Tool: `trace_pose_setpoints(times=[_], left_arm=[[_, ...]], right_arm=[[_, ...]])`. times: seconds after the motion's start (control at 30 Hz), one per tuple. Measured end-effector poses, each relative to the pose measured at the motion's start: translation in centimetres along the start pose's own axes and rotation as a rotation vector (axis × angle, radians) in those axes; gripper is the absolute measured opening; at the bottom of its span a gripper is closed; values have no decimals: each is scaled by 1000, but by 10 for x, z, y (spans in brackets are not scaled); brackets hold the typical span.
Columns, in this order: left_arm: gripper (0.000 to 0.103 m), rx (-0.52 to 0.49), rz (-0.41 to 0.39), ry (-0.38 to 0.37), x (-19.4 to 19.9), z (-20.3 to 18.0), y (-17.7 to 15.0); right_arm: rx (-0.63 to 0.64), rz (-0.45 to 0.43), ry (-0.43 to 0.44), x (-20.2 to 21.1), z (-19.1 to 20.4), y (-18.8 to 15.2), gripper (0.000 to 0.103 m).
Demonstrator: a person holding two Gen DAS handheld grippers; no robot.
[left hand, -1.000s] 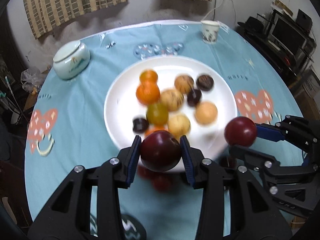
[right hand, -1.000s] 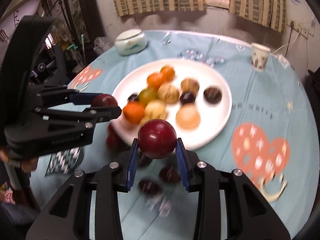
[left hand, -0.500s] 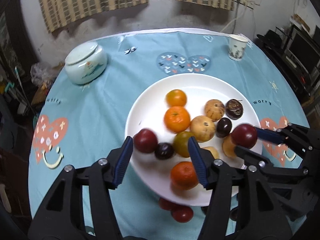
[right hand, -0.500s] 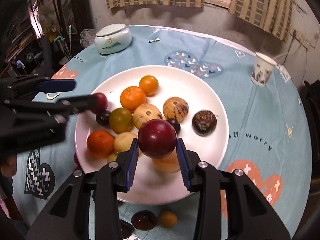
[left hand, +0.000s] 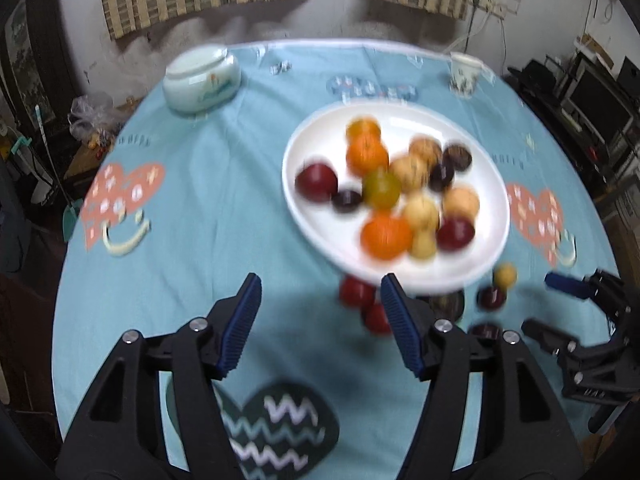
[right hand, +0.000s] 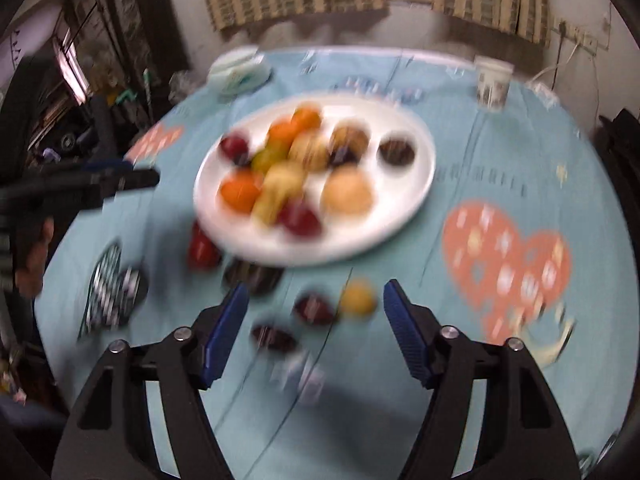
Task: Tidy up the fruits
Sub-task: 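Withdraw both grippers from the plate back toward the loose fruits, then grasp a dark plum with the right gripper while the left grasps a red cherry tomato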
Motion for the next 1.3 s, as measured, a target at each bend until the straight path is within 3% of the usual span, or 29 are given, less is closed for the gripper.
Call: trace_pose_setpoints(times=[0.07,0.17,0.3,0.37,0.47,0.67,0.9,1.03,1.13,1.3], left_arm=[[63,-2,32,-4,-3,1,-16],[63,-10,72,-13,-5,0,-34],[63,-28,99,-34,-7,-5,-47],[63,-34,113,-40,-11,-9,-51],[62,-24,126,-62,-18,-15,-51],[37,32,169,-93,-47,-24,-41],[43,57,181,-125,-64,-35,-31],[39,78,206,-128,-74,-36,-28],[30,70,210,-153,-73,-39,-29],[30,55,195,-139,-58,-34,-35]], right_arm=[[3,49,28,-7,12,-21,54],[-11,104,39,-22,21,-35,48],[-64,92,64,-33,20,-30,46],[-65,99,67,-40,20,-24,37],[-62,113,56,-44,22,-19,32],[-72,105,78,-29,20,-25,32],[-80,97,91,-22,22,-33,32],[-73,98,95,-24,26,-31,32],[-67,105,94,-25,28,-32,32],[-69,111,96,-23,28,-36,32]])
Point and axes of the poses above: each gripper's, at about its wrist camera, not at the fingertips, and x roughly against the way its jaws point, z to its left, y to its top, the point moved 5 cm from there along -x, roughly the way its jaws point, and after that the axes turned 7 degrees about x, right-handed, at the moved point
